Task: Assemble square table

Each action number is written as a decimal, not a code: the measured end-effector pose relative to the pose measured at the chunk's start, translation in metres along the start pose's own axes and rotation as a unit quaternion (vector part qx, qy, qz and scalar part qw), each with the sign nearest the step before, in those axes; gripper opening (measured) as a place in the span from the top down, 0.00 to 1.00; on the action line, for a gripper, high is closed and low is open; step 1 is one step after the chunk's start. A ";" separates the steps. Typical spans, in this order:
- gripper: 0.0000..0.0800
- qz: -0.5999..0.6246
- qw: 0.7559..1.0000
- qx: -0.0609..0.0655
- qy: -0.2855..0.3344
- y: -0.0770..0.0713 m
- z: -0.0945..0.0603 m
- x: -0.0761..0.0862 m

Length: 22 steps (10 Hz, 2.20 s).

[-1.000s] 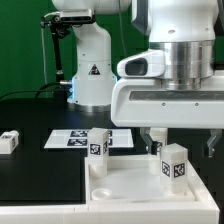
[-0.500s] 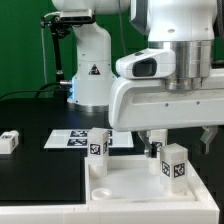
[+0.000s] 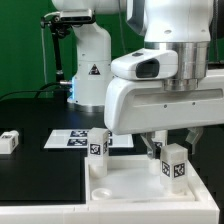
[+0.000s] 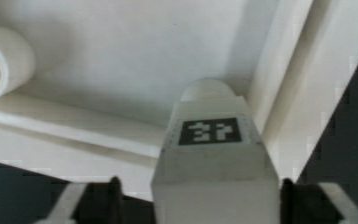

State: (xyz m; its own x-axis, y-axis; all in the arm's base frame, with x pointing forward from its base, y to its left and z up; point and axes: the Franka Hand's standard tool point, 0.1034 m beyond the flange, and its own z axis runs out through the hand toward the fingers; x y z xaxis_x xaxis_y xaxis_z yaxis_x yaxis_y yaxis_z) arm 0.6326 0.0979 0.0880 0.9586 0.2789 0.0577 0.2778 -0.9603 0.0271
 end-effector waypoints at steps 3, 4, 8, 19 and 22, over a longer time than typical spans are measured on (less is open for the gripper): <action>0.64 0.016 1.000 0.000 0.000 0.000 0.000 0.000; 0.64 0.034 0.999 0.000 0.000 0.000 0.000 0.000; 0.64 0.274 0.962 0.008 0.004 -0.002 0.000 0.001; 0.34 0.632 0.774 0.016 -0.017 -0.007 0.002 0.008; 0.20 0.549 0.835 0.006 -0.014 -0.010 0.003 0.007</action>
Offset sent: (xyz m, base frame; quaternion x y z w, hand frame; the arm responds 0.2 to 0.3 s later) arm 0.0000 0.0000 0.0000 0.0000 0.0000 0.0650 0.9979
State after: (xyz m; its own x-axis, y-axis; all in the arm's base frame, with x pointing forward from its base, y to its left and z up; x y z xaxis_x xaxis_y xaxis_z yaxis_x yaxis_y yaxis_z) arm 0.6366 0.1098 0.0855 0.6366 -0.7710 0.0176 -0.7702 -0.6367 -0.0368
